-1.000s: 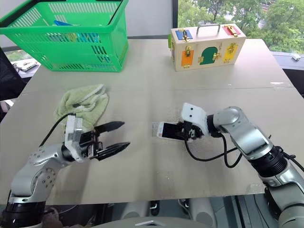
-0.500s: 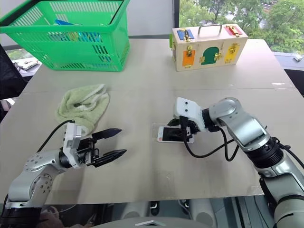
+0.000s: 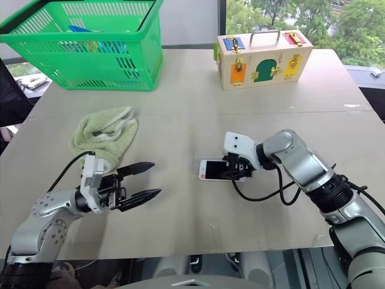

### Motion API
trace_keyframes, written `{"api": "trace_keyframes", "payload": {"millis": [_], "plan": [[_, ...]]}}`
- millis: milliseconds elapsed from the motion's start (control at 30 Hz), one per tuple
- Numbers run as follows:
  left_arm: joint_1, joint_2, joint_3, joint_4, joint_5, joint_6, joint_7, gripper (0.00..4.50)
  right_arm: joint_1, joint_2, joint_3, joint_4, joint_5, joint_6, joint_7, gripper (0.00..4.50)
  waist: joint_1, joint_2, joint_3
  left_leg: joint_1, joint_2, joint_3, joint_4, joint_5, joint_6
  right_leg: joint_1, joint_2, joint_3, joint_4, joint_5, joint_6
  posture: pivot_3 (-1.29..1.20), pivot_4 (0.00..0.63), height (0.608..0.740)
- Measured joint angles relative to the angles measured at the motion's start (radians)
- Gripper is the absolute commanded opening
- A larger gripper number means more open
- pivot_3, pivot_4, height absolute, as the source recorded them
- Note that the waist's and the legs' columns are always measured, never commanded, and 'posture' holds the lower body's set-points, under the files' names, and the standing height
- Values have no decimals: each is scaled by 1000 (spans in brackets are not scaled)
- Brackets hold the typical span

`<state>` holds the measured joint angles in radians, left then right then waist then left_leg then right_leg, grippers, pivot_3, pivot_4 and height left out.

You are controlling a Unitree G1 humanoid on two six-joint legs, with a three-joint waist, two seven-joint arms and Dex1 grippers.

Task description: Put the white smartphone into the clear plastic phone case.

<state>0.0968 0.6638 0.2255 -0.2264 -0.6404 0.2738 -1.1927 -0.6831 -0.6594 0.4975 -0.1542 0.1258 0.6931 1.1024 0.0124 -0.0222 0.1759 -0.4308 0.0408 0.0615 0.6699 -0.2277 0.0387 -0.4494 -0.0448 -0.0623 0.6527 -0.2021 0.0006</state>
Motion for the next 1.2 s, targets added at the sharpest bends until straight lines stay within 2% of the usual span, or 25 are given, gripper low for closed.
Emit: {"api": "trace_keyframes", "payload": {"millis": [167, 200, 467, 667, 1067, 1133, 1200], "plan": [[13, 0, 0, -3, 0, 0, 0, 4500, -2, 26, -4, 10, 28, 48, 14, 4397, -1, 0, 0, 0, 0, 0, 0, 0, 0, 0, 0, 0, 1, 0, 0, 0, 150, 740], [20, 0, 0, -9, 0, 1, 0, 4500, -2, 25, -4, 6, 32, 54, 18, 4471, 0, 0, 0, 0, 0, -1, 0, 0, 0, 0, 0, 0, 1, 0, 0, 0, 150, 740], [29, 0, 0, -28, 0, 2, 10, 4500, -1, 3, -4, -82, 38, 68, 23, 4471, 0, 0, 0, 0, 0, -1, 0, 0, 0, 0, 0, -1, 0, 0, 0, 0, 150, 740], [37, 0, 0, -29, -1, 3, 14, 4500, 43, -64, 2, -193, -14, -63, 24, 4471, 1, 0, 0, 0, 0, -1, 0, 0, 0, 0, 0, -1, -1, 0, 0, 0, 150, 740], [33, 1, -1, -29, -1, 3, 11, 4500, 81, -58, 64, -118, -198, -230, -23, 4471, 0, 0, 0, 0, 0, 0, 0, 0, 0, 0, 0, -1, -1, 0, 0, 0, 150, 740], [34, 1, -1, -29, -1, 3, 10, 4500, 81, -57, 64, -115, -201, -239, -23, 4084, 0, 0, 0, 0, 0, 0, 0, 0, 0, 0, 0, -1, -1, 0, 0, 0, 150, 740], [34, 1, -1, -29, 0, 3, 10, 4500, 85, -54, 65, -110, -210, -254, -20, 3405, 0, 0, 0, 0, 0, -1, 0, 0, 0, 0, 0, -1, 0, 0, 0, 0, 150, 740]]}}
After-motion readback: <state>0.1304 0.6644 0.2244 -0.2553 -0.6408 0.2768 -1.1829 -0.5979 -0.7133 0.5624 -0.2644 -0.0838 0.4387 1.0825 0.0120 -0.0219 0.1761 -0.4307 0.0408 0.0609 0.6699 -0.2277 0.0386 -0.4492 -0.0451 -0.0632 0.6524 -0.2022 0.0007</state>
